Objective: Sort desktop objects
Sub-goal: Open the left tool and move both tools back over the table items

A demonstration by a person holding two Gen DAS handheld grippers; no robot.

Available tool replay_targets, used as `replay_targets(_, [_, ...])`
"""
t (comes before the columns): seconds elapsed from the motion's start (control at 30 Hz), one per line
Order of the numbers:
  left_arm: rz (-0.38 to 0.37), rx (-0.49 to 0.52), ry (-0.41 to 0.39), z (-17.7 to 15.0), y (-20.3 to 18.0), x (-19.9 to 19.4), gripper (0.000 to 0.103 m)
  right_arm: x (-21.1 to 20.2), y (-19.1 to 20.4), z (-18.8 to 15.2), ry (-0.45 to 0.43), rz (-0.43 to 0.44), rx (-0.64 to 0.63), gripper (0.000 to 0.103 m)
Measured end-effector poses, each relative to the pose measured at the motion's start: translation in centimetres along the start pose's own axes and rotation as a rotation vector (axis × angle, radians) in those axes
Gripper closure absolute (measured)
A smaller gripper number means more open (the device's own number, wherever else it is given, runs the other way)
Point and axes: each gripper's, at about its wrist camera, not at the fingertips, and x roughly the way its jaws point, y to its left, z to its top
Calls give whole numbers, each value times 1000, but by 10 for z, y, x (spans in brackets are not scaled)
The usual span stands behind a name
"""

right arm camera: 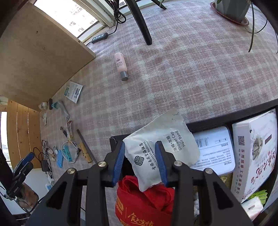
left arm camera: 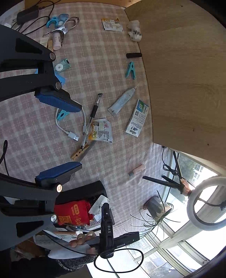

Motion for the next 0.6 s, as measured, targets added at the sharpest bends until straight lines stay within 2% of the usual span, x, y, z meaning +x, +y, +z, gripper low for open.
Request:
replay_targets(0.23, [-19,-6,17,-6,-2,8,46,11,-6,-17,46,-22,0,68])
replay_targets(0.33, [-15,-9,13,-7,-1,8,46,10,-9,-10,28,16,49,68])
replay_targets(0.47, [8,-44,-7,-8,10,4,46,21,-1,-1,41,9,42,68])
replay_targets(0.53, [23,-60,-21,-12,18,-2,46,12,4,-4,23,36,42,68])
replay_targets(0.6, [29,-89,-27,-17,30,-7,46,-7,14,-9,-23,24,3,68])
